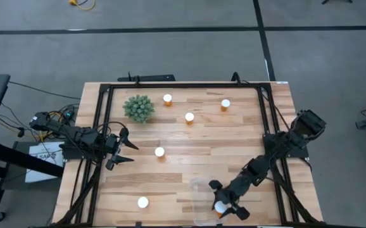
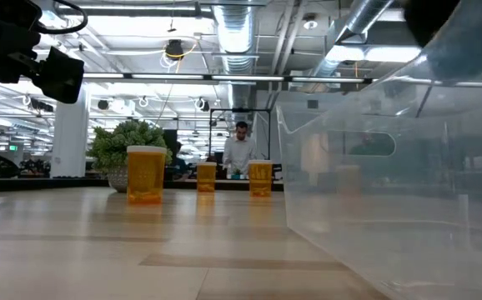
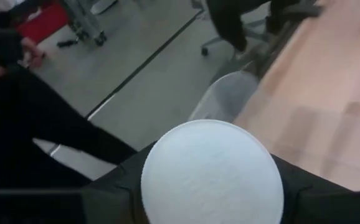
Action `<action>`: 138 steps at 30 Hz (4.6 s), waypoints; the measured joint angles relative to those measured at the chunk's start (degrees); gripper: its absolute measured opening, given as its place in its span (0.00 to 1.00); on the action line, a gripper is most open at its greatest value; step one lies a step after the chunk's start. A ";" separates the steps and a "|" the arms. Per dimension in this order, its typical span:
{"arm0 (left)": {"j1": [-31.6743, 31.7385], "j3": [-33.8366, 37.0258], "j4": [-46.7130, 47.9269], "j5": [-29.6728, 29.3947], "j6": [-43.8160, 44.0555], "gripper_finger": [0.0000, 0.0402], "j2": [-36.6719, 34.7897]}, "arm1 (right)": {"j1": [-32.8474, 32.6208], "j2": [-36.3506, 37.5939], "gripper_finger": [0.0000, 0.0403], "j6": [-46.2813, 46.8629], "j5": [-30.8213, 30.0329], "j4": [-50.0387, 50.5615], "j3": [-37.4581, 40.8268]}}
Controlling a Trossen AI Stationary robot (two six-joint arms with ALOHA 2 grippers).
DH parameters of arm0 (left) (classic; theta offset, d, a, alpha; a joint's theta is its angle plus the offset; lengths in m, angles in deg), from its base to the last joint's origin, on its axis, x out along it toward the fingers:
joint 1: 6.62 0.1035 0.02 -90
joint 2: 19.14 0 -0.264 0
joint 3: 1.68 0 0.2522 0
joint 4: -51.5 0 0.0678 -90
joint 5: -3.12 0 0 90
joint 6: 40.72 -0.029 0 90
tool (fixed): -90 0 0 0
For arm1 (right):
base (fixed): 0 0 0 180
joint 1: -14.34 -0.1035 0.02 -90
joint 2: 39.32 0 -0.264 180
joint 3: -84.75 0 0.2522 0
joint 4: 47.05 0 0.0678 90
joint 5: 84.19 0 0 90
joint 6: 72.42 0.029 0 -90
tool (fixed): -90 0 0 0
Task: Pick and place pill bottles into a basket
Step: Put the orange pill bottle into the transparent bin
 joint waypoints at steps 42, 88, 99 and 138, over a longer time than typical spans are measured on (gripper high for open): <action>-0.02 0.01 0.01 0.00 0.00 0.60 0.01 | 2.37 -4.97 0.39 -3.05 3.20 -0.70 -0.17; 0.00 0.01 0.01 0.02 0.00 0.60 0.04 | 39.51 30.78 0.55 13.96 -36.43 22.33 15.08; 0.00 0.01 0.01 0.02 -0.02 0.60 0.04 | 45.98 30.78 0.69 14.18 -43.14 34.24 15.10; 0.00 0.01 0.01 0.00 0.00 0.60 0.04 | 60.67 30.76 0.81 16.97 -33.20 35.21 15.10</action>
